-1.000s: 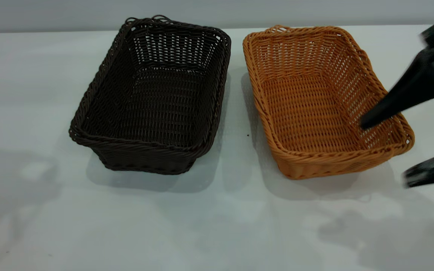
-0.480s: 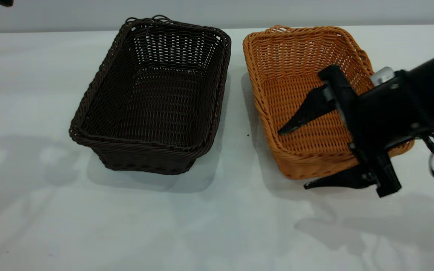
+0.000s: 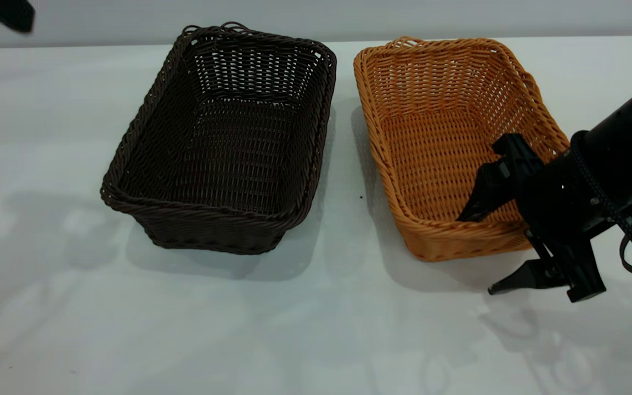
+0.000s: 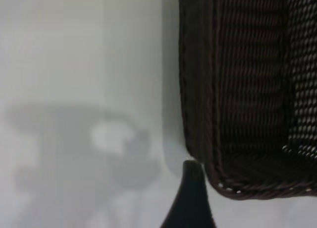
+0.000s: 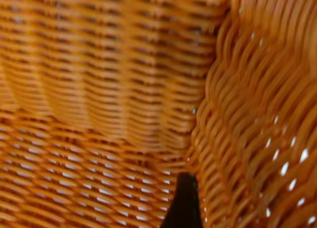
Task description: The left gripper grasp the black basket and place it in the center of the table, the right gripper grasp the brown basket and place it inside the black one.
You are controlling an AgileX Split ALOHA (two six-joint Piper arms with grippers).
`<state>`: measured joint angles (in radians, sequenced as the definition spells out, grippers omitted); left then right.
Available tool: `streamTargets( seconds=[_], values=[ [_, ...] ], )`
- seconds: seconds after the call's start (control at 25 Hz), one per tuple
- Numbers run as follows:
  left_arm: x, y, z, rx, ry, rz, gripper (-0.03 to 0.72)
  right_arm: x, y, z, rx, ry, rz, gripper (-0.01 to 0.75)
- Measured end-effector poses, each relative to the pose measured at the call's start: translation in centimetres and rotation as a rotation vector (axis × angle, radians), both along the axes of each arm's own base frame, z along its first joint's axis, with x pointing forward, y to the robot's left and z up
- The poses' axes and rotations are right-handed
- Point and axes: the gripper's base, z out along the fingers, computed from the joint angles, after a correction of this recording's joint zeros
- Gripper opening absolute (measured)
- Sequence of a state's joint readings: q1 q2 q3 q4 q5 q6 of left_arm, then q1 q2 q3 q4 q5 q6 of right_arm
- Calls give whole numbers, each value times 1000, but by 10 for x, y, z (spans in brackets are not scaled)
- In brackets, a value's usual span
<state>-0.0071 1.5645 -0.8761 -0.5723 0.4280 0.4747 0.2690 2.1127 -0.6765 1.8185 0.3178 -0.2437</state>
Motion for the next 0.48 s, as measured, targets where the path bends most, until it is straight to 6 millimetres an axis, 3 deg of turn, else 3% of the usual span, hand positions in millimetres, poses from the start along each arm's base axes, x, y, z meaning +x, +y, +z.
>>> streamTargets(
  seconds=[0.48],
  values=[
    [83, -46, -61, 48, 80, -167, 567, 11, -2, -3, -40, -12, -37, 584]
  ],
)
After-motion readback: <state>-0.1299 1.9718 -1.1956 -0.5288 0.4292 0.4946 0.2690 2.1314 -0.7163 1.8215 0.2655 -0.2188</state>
